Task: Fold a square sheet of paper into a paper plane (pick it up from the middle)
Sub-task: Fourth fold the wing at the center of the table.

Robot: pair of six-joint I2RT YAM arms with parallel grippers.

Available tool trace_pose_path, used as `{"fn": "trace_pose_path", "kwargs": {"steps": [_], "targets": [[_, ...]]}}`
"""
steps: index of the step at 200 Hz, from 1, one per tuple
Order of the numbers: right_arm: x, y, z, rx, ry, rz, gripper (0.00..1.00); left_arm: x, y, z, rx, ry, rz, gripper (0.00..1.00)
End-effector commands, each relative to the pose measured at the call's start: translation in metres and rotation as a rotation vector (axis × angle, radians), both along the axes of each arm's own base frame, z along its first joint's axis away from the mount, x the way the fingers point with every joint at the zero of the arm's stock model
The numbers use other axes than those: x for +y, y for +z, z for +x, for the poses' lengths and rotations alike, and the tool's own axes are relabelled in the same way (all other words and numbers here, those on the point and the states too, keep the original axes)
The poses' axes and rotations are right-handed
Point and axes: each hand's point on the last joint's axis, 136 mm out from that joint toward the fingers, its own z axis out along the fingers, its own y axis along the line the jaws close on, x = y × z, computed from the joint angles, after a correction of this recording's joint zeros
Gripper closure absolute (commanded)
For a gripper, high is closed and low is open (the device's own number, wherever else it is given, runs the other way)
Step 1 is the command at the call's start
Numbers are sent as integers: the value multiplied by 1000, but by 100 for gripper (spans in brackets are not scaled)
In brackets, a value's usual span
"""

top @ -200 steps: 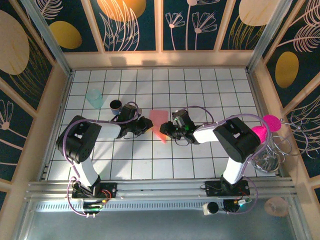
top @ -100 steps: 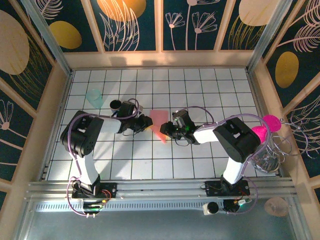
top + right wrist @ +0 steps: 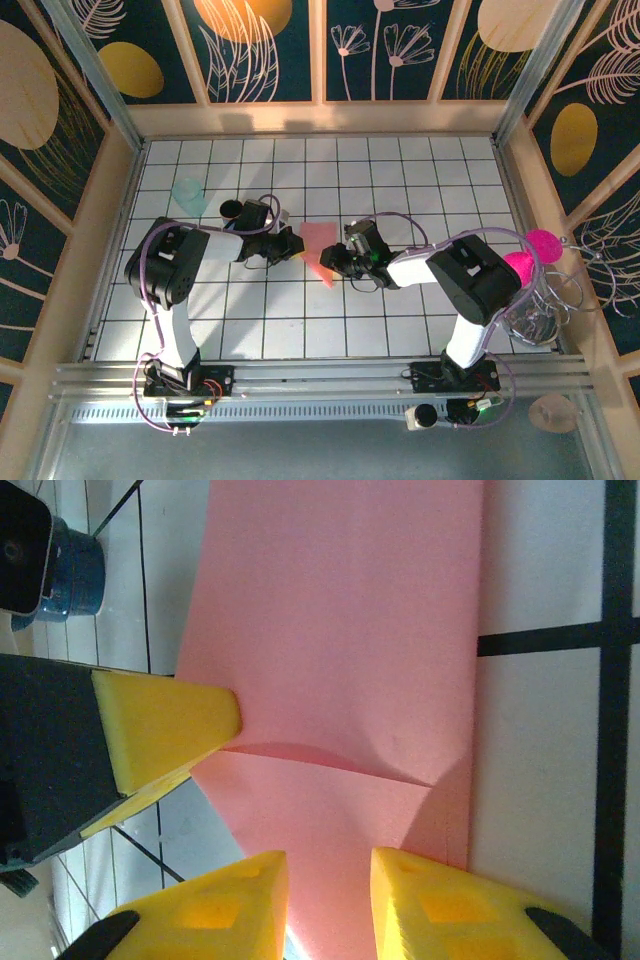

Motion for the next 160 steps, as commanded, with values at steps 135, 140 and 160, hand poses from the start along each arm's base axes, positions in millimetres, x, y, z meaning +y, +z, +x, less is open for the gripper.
{"fn": "trace_pose_path", "kwargs": {"steps": [135,140,160], "targets": [[34,36,-4,-529,111,-535,61,35,37,20,-81,286,309,100],[37,35,-5,-530,120,-530,61,34,37,20,-80,288,308,100],[45,26,-6,-518,147,-527,62,33,38,20,-78,289,303,100]]}}
